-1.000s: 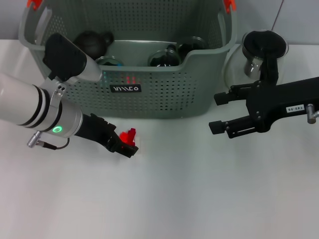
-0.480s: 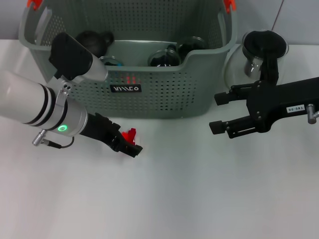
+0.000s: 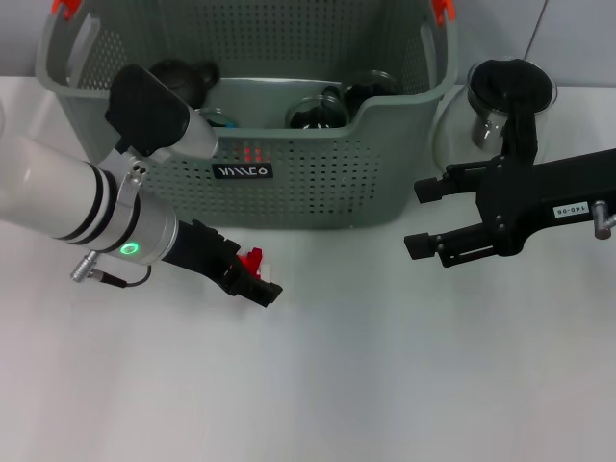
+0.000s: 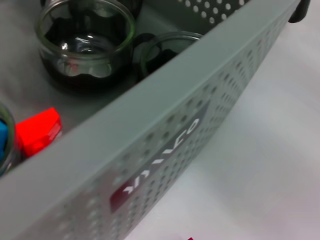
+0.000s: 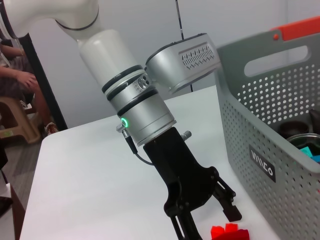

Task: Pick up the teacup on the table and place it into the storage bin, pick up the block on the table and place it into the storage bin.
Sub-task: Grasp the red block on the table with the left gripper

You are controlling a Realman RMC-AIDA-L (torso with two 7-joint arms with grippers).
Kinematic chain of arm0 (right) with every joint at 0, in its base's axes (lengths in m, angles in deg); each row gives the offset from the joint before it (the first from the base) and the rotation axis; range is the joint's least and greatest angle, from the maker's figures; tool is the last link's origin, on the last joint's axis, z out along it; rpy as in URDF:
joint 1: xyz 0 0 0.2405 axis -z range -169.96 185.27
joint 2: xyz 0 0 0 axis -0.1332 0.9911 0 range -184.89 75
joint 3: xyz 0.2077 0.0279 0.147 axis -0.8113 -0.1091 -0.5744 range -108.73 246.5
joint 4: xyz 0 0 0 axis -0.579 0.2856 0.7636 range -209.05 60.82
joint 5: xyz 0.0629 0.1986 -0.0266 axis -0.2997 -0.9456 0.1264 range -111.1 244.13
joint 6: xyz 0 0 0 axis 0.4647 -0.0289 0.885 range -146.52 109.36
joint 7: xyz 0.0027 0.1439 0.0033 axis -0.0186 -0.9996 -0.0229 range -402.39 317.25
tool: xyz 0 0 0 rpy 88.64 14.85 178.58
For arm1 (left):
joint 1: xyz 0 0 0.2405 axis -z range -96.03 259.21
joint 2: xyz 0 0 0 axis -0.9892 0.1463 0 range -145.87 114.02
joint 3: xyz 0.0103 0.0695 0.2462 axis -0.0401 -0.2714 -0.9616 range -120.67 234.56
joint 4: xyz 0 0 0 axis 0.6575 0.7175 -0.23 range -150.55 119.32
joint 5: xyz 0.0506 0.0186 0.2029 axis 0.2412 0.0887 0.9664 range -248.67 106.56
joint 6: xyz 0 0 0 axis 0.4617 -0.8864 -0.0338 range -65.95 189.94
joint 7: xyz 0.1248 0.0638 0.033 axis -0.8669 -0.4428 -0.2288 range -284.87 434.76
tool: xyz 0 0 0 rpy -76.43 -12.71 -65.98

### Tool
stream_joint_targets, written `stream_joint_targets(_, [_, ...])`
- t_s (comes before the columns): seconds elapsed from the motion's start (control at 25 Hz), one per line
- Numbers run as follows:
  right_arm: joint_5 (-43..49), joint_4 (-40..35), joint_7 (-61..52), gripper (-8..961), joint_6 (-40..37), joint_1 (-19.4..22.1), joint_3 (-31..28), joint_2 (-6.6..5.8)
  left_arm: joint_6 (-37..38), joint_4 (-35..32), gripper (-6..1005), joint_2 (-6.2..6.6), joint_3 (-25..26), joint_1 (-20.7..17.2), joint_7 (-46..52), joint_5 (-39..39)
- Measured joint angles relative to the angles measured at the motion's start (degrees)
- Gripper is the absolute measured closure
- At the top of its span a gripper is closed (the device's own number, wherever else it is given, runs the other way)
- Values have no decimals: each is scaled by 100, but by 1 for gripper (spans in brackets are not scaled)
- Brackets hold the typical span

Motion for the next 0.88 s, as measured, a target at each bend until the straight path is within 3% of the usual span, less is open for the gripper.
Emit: stream_joint_targets(0.88, [0, -35, -15, 76, 18, 8, 0, -8, 510, -37, 51, -8, -575, 203, 149, -239])
